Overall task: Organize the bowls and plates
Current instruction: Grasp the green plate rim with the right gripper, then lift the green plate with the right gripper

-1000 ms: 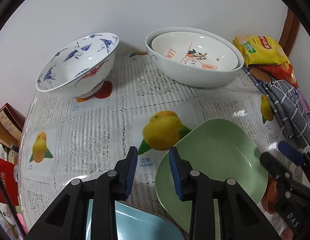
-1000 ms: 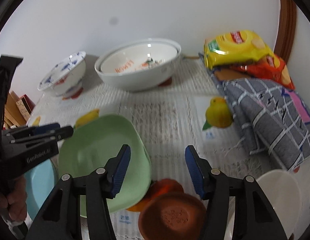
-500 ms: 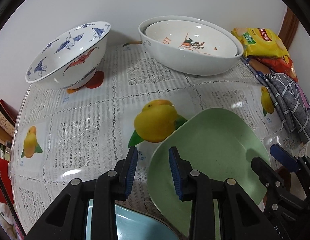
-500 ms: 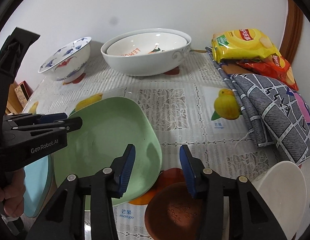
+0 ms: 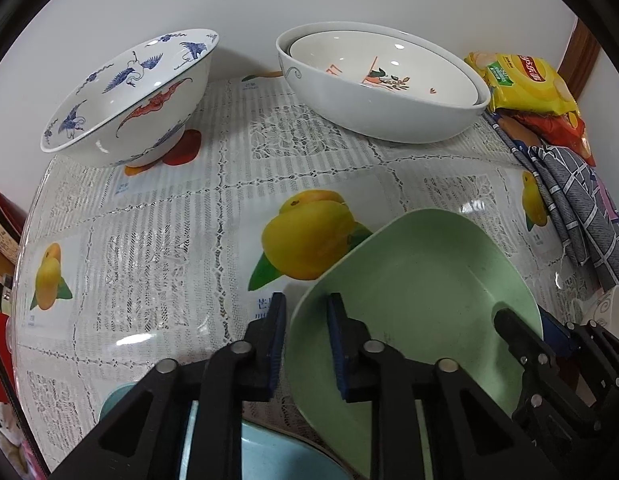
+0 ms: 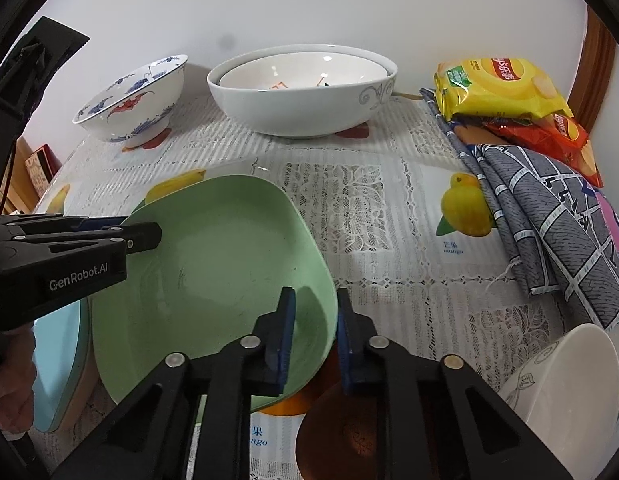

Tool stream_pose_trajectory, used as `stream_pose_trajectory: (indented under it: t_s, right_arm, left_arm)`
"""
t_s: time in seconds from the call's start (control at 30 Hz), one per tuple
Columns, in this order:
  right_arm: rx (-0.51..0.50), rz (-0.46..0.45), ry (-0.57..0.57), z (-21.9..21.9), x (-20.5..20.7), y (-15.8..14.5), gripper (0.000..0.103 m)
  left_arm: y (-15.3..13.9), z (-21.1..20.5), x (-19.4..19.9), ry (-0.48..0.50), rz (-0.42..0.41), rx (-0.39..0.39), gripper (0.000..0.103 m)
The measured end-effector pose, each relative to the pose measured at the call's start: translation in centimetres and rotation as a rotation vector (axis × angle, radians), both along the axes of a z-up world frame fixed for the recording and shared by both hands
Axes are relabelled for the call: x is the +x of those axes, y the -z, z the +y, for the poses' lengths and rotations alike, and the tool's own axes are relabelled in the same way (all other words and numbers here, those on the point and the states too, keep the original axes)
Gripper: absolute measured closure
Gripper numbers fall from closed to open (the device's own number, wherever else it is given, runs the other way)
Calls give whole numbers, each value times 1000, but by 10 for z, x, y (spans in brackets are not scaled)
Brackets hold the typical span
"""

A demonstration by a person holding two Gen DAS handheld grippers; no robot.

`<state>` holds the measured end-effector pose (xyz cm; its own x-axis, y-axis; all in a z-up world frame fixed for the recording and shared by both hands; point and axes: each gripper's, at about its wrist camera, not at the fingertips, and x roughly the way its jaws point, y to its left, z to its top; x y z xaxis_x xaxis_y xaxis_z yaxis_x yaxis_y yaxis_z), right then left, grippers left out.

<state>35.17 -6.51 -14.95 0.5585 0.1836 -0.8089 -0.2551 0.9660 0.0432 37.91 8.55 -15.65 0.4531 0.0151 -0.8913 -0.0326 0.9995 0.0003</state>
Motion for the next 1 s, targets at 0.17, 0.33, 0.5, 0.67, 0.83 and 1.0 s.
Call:
stream_pose_trajectory:
  t_s: [0.17,0.33,0.5,0.67,0.83,1.0]
  right_arm:
    - [5,-10,16,-2,2,1,93]
    - [61,-11,25,-7,3,-1,95]
    - [81,-26,23,-6,2,-4,95]
    - [112,-49,27,-9,-1,-10,95]
    - [135,-61,34,-11,-2,-14,95]
    - [151,-70,41,-13,-3,-16,95]
  left_arm:
    - [-1,2,-1,-1,-14,-4,86]
    - [-8,7,-4,-7,-46,-28,87]
    - [-14,11,-7,-12,-70,-32,87]
    - [-22,12,-9,-18,-83,-40,87]
    - [-27,13,-11,-22,-97,-48,87]
    - [-32,13,-14,-24,-110,-47,87]
